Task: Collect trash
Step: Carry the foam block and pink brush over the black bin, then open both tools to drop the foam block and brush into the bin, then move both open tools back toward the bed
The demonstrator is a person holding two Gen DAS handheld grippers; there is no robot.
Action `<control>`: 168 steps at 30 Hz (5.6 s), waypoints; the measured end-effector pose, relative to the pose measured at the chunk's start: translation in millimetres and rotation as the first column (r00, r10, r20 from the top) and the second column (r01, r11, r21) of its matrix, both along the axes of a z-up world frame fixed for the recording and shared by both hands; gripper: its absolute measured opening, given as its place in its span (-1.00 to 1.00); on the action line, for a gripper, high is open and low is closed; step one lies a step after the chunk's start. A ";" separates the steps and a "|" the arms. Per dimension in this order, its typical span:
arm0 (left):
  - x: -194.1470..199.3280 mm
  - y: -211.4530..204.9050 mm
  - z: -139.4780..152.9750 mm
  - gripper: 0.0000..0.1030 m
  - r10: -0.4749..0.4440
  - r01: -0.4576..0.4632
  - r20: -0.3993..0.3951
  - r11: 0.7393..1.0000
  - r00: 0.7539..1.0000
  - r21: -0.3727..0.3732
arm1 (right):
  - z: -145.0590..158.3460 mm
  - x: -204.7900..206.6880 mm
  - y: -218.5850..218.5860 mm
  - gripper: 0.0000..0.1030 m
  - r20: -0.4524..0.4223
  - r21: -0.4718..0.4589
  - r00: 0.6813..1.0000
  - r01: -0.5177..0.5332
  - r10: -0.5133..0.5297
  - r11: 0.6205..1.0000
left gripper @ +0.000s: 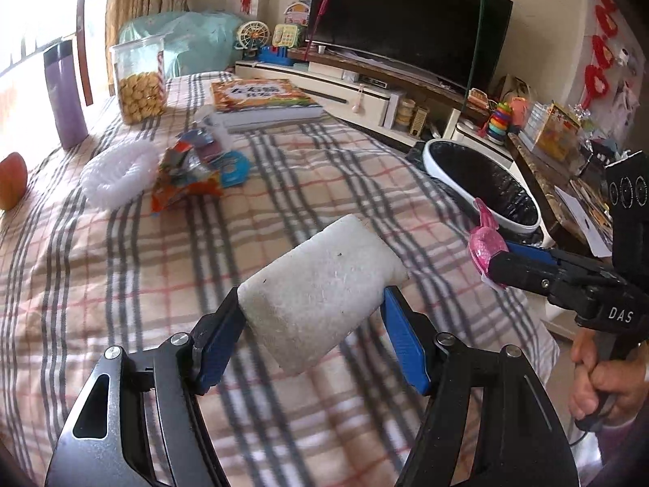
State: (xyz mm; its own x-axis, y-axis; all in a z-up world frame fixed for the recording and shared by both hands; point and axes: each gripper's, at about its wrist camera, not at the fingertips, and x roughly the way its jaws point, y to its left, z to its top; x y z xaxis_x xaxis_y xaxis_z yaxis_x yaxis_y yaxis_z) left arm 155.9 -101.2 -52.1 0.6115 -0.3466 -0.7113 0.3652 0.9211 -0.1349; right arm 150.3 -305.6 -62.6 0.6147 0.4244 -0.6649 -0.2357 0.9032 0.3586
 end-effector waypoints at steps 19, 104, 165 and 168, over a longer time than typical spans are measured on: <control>5.6 -73.3 10.6 0.33 -0.097 0.096 0.032 0.995 0.995 0.037 | 13.4 -12.2 -74.9 -0.29 0.036 0.028 0.994 0.104 -0.105 0.994; 71.9 -194.9 29.0 0.33 -0.260 0.253 0.061 0.962 0.964 0.098 | 24.3 32.6 -167.3 -0.63 0.065 0.020 0.940 0.336 -0.336 0.942; 29.0 24.6 -8.8 0.63 0.161 -0.163 -0.033 0.985 0.986 -0.049 | 8.3 23.7 -17.4 0.89 0.050 0.073 0.985 0.164 -0.167 0.984; 24.3 48.1 -13.7 0.63 0.207 -0.208 -0.033 0.977 0.978 -0.045 | 1.7 29.5 3.8 0.89 0.022 0.053 0.989 0.145 -0.147 0.988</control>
State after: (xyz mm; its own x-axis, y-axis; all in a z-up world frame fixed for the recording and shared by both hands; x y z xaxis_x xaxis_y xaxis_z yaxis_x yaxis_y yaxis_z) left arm 180.2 -53.1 -65.7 0.6540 -0.2482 -0.7146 0.1626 0.9687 -0.1877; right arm 179.8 -301.8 -60.9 0.6890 0.3615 -0.6282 -0.1122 0.9095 0.4004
